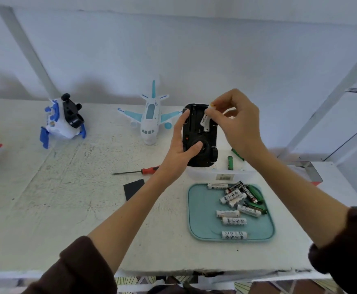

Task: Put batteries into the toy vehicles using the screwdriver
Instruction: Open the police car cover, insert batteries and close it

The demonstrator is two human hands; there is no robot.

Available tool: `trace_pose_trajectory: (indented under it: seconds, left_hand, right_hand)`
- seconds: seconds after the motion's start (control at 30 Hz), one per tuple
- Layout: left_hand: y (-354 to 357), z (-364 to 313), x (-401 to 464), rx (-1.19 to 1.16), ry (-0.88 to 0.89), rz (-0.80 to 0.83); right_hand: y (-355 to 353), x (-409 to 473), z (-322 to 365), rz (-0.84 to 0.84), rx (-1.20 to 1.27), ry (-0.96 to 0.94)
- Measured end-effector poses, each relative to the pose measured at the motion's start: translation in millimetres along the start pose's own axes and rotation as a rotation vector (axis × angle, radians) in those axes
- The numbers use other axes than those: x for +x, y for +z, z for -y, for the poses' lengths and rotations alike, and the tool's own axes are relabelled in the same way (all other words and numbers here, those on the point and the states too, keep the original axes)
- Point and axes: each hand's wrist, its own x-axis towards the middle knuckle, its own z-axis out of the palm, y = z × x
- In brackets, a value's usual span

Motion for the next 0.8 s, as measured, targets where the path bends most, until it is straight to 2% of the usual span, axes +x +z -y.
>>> trace_pose_trajectory:
  seconds: [0.27, 0.43, 0.8]
  left_hand:
    - [0.2, 0.8, -0.1, -0.019, 0.020, -0.012]
    - [-0.6, 3.0, 1.0, -0.037, 0.016, -0.004]
    - [-1.9, 3.6, 1.3, -0.011, 0.022, 0.027]
  right_hand:
    - [19.3, 11.2, -27.8, 0.002, -0.278, -0.179]
    - [22.6, 5.8, -38.4, 0.061, -0.378, -0.212]
    - [19.9, 3.5, -48.3, 0.162, -0.393, -0.311]
